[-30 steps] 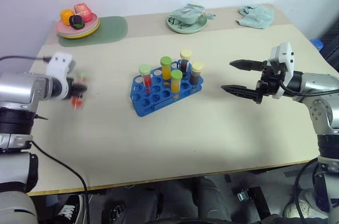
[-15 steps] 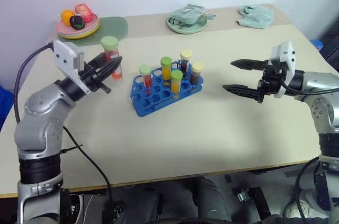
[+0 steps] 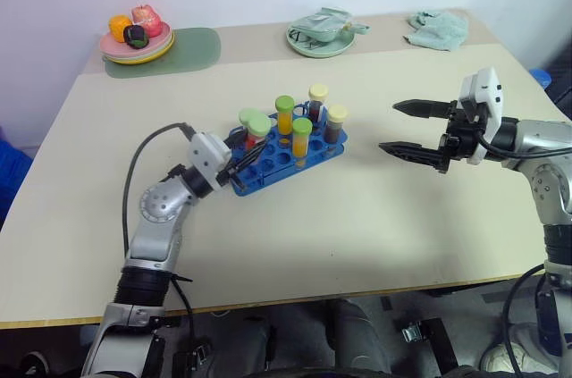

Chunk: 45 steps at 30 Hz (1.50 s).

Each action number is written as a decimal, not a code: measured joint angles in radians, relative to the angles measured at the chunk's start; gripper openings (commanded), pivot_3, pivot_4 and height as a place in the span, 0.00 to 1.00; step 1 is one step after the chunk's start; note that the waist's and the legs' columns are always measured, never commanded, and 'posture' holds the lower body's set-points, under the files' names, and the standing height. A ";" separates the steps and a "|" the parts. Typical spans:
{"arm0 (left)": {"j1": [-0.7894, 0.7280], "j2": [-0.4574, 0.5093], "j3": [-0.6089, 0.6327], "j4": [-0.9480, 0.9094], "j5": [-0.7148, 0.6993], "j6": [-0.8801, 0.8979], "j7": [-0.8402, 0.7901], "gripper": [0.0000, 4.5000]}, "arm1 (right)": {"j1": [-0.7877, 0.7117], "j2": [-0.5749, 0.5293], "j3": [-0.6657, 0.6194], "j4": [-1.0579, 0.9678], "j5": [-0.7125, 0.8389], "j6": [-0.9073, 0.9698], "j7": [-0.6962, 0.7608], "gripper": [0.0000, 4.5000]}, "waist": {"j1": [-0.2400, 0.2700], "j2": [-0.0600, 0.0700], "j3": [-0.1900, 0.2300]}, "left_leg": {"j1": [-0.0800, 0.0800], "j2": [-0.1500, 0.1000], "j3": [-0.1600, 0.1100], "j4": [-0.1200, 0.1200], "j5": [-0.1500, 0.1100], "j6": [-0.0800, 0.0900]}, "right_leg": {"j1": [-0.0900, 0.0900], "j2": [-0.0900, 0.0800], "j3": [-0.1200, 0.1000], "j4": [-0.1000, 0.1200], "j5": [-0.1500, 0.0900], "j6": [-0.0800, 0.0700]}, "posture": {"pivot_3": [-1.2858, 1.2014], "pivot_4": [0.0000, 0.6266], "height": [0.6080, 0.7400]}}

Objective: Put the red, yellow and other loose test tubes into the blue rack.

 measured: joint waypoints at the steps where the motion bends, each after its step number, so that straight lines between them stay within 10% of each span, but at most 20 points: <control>1: -0.001 -0.008 -0.012 0.005 0.006 -0.012 0.002 0.16 | 0.000 0.000 0.000 -0.003 0.001 0.000 0.000 1.00 | 0.000 0.000 0.000 | 0.000 0.000 0.000 0.000 0.000 0.000 | 0.000 0.000 0.000 0.000 0.000 0.000 | 0.52 0.24 1.00; 41: 0.083 -0.081 -0.016 -0.035 -0.130 0.146 0.063 0.16 | 0.010 -0.009 -0.007 -0.001 -0.001 -0.006 -0.007 1.00 | -0.001 0.000 0.000 | 0.001 0.000 -0.001 0.000 0.000 0.000 | 0.000 0.001 0.000 0.000 0.000 0.000 | 0.52 0.24 1.00; 45: 0.087 -0.062 -0.010 -0.035 -0.148 0.150 0.026 0.69 | 0.007 -0.009 -0.007 -0.001 -0.003 -0.007 -0.007 1.00 | 0.000 0.000 0.000 | 0.001 0.001 -0.001 0.000 0.000 0.000 | 0.000 0.001 0.000 0.000 0.000 0.000 | 0.52 0.24 1.00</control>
